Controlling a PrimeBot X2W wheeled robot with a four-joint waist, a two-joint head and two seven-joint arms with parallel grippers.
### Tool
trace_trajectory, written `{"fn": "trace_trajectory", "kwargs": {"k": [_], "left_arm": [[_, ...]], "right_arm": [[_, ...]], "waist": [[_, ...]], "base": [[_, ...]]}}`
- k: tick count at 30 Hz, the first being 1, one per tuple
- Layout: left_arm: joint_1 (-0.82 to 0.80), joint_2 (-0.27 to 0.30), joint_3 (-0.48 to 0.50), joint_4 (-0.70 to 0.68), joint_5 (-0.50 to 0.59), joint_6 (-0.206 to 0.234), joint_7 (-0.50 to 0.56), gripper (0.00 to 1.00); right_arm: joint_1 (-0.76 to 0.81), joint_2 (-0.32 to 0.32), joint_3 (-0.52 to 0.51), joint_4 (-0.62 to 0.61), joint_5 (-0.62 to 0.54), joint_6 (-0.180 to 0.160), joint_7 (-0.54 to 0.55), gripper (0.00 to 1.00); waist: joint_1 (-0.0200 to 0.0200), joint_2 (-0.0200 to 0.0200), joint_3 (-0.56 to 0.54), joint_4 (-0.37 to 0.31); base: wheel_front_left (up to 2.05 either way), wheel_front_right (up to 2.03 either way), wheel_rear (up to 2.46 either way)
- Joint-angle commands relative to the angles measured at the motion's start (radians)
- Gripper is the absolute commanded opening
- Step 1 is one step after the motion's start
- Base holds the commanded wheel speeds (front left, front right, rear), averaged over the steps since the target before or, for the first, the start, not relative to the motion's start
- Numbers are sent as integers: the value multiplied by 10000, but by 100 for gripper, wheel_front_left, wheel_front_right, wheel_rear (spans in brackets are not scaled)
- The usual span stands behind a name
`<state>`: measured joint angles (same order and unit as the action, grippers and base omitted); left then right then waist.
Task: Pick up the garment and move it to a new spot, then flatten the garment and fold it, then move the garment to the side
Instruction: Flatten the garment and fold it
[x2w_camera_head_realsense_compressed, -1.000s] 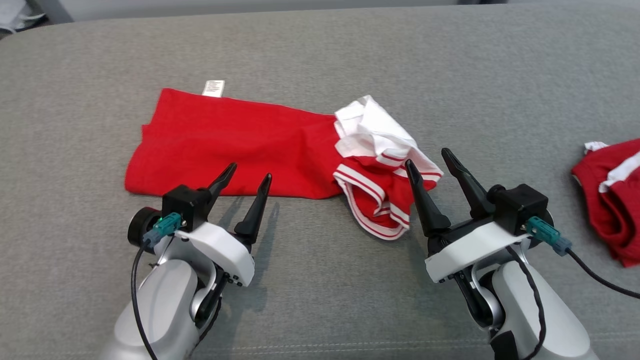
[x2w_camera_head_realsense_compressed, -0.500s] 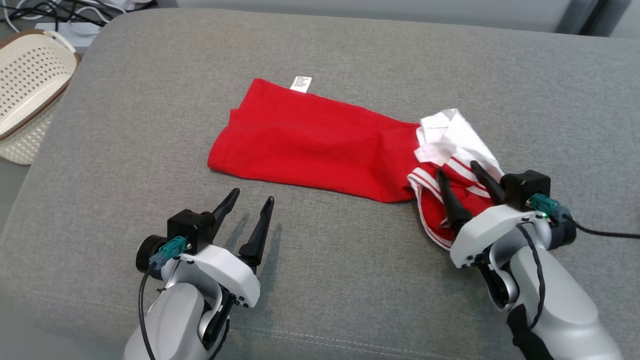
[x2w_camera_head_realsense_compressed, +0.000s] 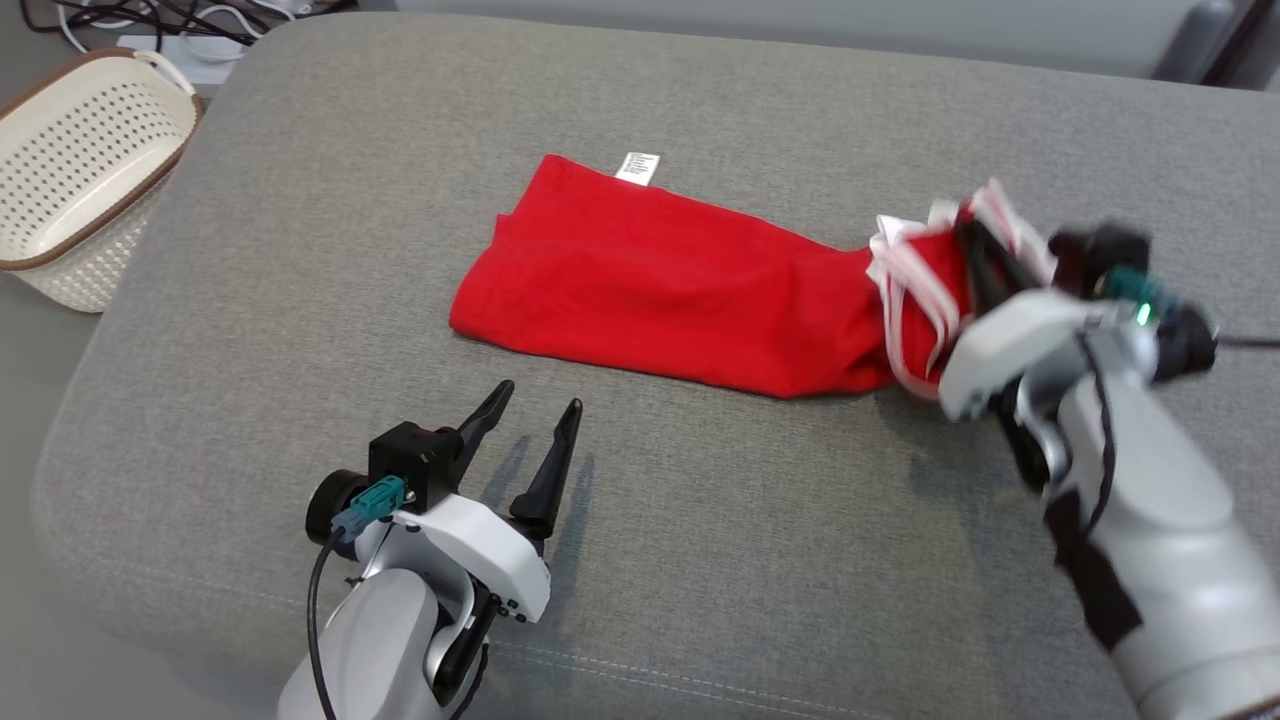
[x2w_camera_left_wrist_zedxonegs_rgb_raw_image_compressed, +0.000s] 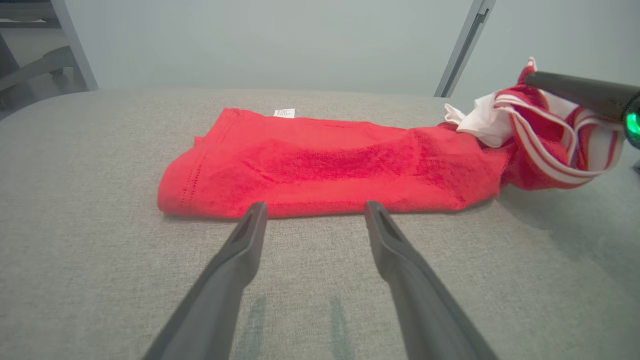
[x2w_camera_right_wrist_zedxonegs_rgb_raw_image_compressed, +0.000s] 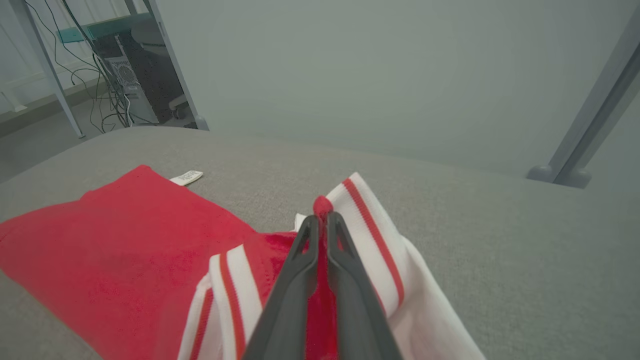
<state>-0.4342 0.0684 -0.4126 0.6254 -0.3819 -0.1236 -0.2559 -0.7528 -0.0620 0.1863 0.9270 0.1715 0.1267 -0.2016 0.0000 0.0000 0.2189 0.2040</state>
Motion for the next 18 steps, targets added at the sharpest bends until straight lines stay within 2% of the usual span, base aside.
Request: {"fn": "trace_trajectory", "kwargs": {"k": [1,7,11,14,17,18], "left_arm": [[-31,139,221,-260,-198,-69,-58,100],[82,100,322,-358,-354,-70,-58,100],[197,89,524,-587,-373,-70,-59,100],[307,79,653,-660,-376,-70,-59,100],[380,96,683,-670,-380,-70,-59,100],[380,96,683,-670,-380,-70,-59,100]], "right_arm": [[-944,118,43,-416,-205,40,-304,0],[-2410,118,506,-1981,425,40,-576,0],[-2356,110,1407,-4640,820,40,-596,0],[-1177,-653,2485,-5060,1052,40,-598,0],[281,-1739,2843,-4399,1587,40,-111,0],[281,-1739,2843,-4399,1587,40,-111,0]], "waist": [[0,0,-69,142],[0,0,-168,338],[0,0,-136,308],[0,0,-122,191],[0,0,-39,-10],[0,0,-39,-10]], "base": [[0,0,0],[0,0,0],[0,0,0],[0,0,0],[0,0,0],[0,0,0]]}}
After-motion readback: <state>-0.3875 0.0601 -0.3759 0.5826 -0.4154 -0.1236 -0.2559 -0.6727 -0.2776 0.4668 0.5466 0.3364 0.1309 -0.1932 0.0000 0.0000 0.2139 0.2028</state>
